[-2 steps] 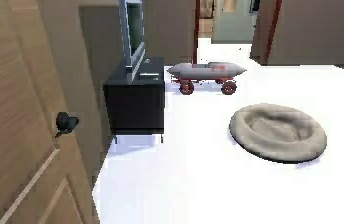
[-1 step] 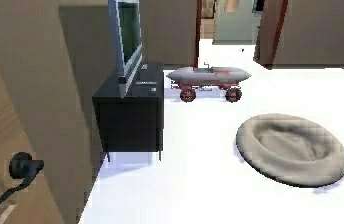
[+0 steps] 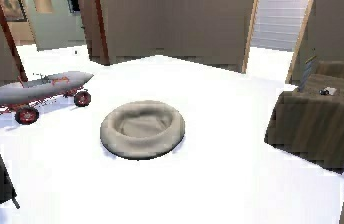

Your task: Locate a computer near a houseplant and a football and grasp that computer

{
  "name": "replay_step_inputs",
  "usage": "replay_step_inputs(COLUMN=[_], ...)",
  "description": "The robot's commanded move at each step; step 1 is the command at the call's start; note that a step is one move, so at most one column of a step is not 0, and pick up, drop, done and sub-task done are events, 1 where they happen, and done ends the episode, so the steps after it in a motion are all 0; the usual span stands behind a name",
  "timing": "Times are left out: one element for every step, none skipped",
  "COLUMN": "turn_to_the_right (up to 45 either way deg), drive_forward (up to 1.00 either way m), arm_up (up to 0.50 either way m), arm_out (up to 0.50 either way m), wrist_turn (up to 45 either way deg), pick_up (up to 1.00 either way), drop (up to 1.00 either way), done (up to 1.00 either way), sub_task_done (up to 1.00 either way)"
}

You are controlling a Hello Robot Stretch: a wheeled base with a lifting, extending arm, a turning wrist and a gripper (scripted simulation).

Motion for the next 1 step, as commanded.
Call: replay_step_inputs(turn_to_the_right=[15.0], drive_forward=[0.0], arm_up=[0.0], arm_out=[0.0], wrist_turn=[0.0], pick_up=[0.0], drop=[0.0], done=[0.0], sub_task_done=[0.0])
